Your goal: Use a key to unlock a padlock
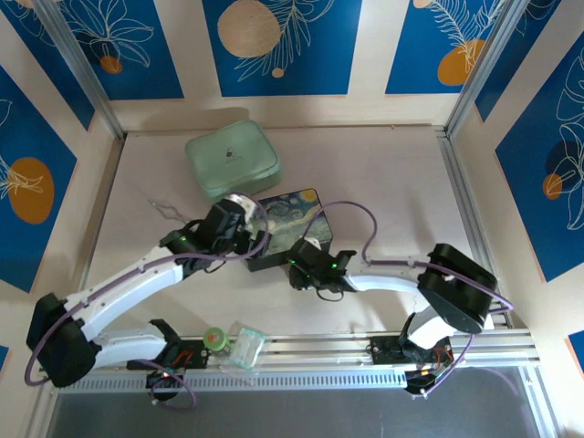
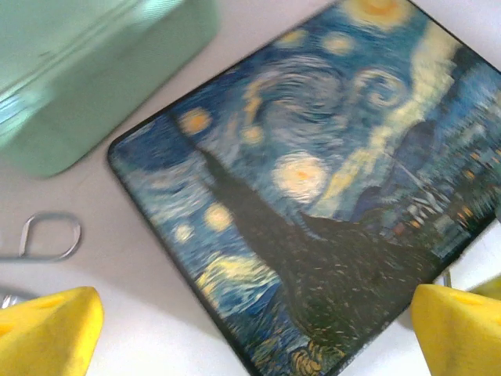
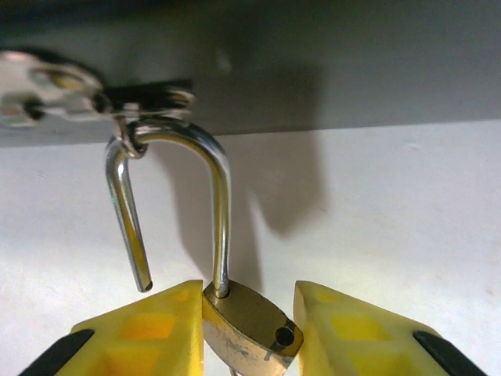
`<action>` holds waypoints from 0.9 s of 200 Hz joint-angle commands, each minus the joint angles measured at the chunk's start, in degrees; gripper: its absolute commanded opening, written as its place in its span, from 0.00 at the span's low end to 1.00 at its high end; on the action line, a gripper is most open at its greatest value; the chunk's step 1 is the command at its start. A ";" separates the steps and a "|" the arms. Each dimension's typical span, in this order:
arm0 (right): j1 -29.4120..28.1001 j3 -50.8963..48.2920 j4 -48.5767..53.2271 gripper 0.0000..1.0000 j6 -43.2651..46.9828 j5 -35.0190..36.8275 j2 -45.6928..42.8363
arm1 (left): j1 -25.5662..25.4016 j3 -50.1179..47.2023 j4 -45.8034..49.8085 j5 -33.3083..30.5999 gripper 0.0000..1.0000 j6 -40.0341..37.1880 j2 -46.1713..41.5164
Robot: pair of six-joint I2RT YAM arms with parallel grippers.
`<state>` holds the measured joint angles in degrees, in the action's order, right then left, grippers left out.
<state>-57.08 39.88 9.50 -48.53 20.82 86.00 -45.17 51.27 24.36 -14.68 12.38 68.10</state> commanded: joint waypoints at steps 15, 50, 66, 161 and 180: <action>4.22 -7.77 -7.99 0.31 -0.94 -6.79 -4.20 | -7.95 5.46 4.33 -4.44 0.99 -16.34 12.28; 5.61 -10.66 -9.47 0.30 -3.81 -5.68 -5.66 | -9.48 7.58 3.12 -4.29 0.94 -17.96 17.19; 6.72 -12.57 -13.39 0.30 -5.65 -7.19 -5.84 | -9.99 7.82 3.39 -4.46 0.91 -18.48 18.20; 5.77 -12.55 -23.08 0.19 -8.52 -6.61 -2.14 | -11.61 6.58 9.39 -10.97 0.56 -15.37 24.47; 6.68 -15.62 -31.09 0.16 -11.20 -9.27 -1.98 | -11.76 6.70 9.87 -10.81 0.55 -14.53 24.94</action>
<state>-51.27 27.29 -12.51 -55.51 12.86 83.33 -56.93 58.98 27.70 -25.08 -4.38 90.74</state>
